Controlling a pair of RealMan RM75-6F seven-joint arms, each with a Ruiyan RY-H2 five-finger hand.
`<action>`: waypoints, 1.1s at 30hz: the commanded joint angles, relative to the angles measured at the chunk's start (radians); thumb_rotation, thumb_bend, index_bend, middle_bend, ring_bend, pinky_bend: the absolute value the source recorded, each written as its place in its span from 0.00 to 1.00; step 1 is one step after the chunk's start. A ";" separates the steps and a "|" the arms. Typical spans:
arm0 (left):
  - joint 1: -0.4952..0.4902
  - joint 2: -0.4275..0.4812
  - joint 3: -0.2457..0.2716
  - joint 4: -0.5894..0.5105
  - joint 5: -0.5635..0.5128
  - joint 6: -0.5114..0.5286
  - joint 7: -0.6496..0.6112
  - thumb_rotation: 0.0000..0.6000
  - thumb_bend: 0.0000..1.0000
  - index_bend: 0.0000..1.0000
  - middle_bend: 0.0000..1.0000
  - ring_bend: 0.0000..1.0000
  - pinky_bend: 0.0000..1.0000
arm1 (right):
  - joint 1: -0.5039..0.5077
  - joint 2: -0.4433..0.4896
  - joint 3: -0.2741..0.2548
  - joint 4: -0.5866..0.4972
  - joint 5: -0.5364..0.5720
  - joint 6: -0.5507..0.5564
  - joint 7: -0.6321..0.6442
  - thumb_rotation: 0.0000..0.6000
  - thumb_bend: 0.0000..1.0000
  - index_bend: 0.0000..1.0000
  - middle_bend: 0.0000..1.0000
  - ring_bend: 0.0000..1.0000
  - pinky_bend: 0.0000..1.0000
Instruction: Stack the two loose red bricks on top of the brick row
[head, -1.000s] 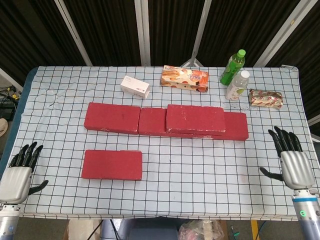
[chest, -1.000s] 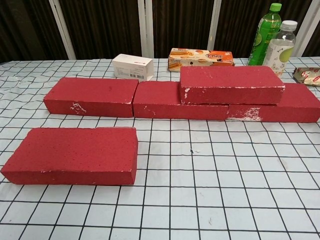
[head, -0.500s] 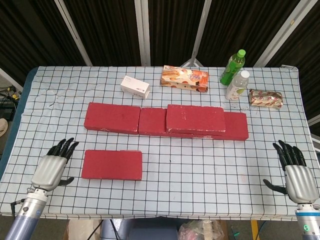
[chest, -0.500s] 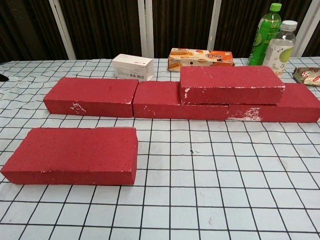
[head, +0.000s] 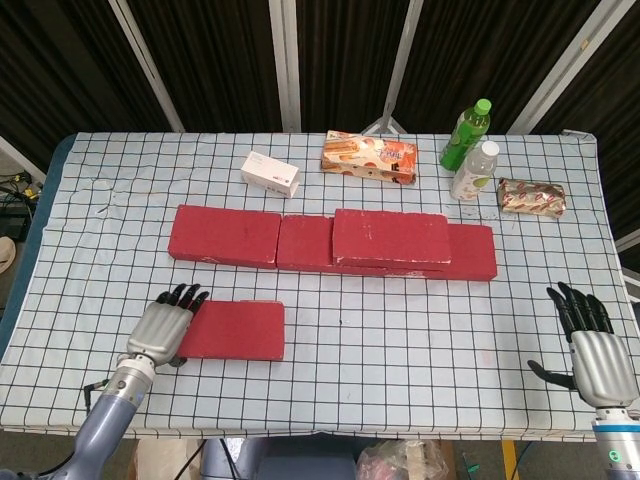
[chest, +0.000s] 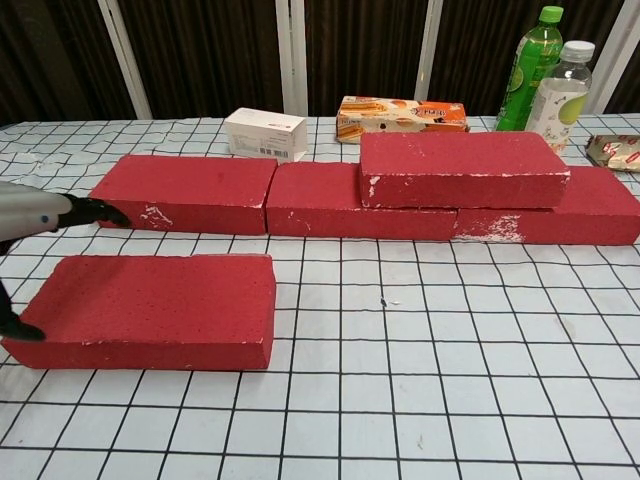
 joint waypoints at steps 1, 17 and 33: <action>-0.041 -0.031 -0.001 -0.001 -0.044 0.022 0.014 1.00 0.00 0.00 0.00 0.00 0.12 | -0.003 0.000 0.006 -0.003 0.005 -0.010 -0.007 1.00 0.15 0.06 0.00 0.00 0.00; -0.139 -0.082 0.042 0.058 -0.098 0.023 -0.012 1.00 0.00 0.00 0.00 0.00 0.06 | -0.020 0.011 0.036 -0.023 0.031 -0.057 -0.043 1.00 0.15 0.05 0.00 0.00 0.00; -0.185 -0.101 0.087 0.085 -0.119 0.051 -0.039 1.00 0.00 0.00 0.00 0.00 0.06 | -0.038 0.017 0.062 -0.029 0.042 -0.072 -0.050 1.00 0.15 0.05 0.00 0.00 0.00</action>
